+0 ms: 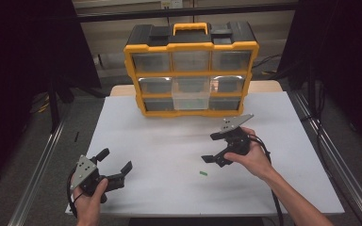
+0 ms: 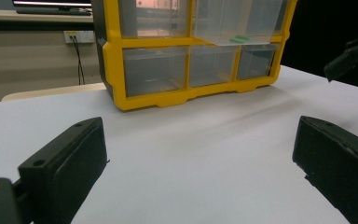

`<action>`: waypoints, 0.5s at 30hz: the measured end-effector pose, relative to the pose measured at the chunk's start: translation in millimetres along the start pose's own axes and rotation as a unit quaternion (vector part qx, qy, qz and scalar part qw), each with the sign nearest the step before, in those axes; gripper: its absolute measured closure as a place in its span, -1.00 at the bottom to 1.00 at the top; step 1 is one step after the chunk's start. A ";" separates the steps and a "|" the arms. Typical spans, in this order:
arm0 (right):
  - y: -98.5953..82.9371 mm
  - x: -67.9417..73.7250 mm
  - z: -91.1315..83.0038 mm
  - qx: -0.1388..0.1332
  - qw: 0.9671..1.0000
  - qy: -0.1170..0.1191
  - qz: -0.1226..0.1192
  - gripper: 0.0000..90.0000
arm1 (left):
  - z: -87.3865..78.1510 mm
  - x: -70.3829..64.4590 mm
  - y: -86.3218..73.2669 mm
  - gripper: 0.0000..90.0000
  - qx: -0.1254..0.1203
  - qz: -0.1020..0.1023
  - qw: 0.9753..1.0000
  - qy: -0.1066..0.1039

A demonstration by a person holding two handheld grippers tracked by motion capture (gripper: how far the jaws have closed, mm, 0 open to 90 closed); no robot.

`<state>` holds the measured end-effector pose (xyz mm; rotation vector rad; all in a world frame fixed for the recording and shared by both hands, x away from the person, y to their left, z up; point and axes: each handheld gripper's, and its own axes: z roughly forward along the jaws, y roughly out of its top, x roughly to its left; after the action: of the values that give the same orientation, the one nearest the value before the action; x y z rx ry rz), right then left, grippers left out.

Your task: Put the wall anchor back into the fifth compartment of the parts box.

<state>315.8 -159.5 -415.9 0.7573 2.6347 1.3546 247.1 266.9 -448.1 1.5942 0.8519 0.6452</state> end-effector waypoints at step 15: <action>6.2 11.8 35.5 0.180 0.982 0.051 -0.022 -0.18 | 1.2 -1.4 -0.2 -0.93 0.001 0.000 1.000 0.001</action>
<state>318.2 -124.7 -430.8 0.6735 3.0032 0.9371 247.2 265.0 -448.5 1.5953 0.8545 0.6474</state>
